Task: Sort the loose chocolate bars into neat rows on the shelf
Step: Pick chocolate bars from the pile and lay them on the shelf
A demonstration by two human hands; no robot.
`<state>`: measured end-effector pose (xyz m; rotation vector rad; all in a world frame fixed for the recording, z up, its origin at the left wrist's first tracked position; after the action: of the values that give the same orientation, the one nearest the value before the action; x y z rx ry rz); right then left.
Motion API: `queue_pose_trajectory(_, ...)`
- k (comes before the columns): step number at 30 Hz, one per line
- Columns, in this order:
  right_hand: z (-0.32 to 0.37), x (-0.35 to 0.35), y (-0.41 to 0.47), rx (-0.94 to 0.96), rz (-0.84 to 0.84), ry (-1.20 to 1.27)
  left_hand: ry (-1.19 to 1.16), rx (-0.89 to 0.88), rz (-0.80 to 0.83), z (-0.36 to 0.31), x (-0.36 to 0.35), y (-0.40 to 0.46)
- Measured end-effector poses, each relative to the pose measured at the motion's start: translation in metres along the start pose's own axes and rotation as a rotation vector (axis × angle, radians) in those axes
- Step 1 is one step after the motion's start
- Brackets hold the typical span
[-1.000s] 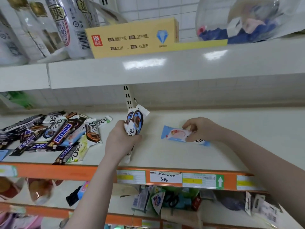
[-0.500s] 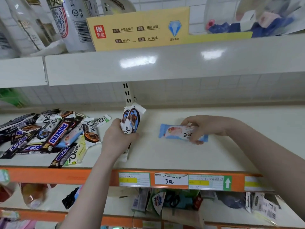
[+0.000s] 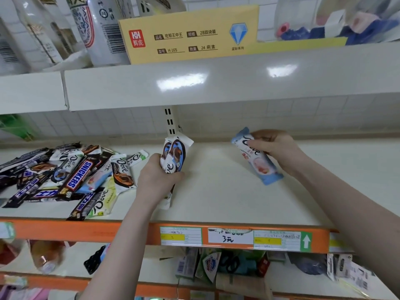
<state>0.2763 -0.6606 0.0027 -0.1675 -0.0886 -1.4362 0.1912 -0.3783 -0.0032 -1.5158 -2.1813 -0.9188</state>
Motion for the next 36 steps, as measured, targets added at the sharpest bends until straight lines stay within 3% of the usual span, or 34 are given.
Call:
queue_pose_trajectory(3, 0.007, -0.024, 0.005, 0.065, -0.039, -0.301, -0.002, 0.004, -0.004, 0.002, 0.003, 0.001)
queue_pose_trajectory(6, -0.003, -0.058, 0.011, 0.075, 0.085, -0.656, 0.006, 0.000, -0.006, 0.003, 0.005, 0.001)
queue_pose_trajectory(12, -0.008, -0.056, 0.008, 0.083, 0.204, -0.955, 0.014, -0.010, -0.007, 0.004, 0.005, 0.001)
queue_pose_trajectory(20, -0.034, -0.012, 0.001, -0.048, 0.212, -0.849, 0.004, -0.004, 0.008, 0.009, 0.003, 0.003)
queue_pose_trajectory(30, -0.029, -0.035, 0.005, -0.040, 0.275, -0.898, -0.005, -0.024, 0.028, 0.007, 0.002, 0.007)
queue_pose_trajectory(36, -0.009, -0.036, 0.017, 0.085, 0.123, -0.871, 0.030, -0.033, 0.038, 0.009, 0.005, 0.005)
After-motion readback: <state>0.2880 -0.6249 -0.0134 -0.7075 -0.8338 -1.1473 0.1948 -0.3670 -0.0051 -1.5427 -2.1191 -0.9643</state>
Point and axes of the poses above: each hand's wrist, its own y-axis towards the middle knuckle, its own x-axis out of the back of the hand, z = x × y, the point moved 9 cm from there along y, towards the middle knuckle, and after that the axes turned 12 degrees about -x, right-handed, at the moved point
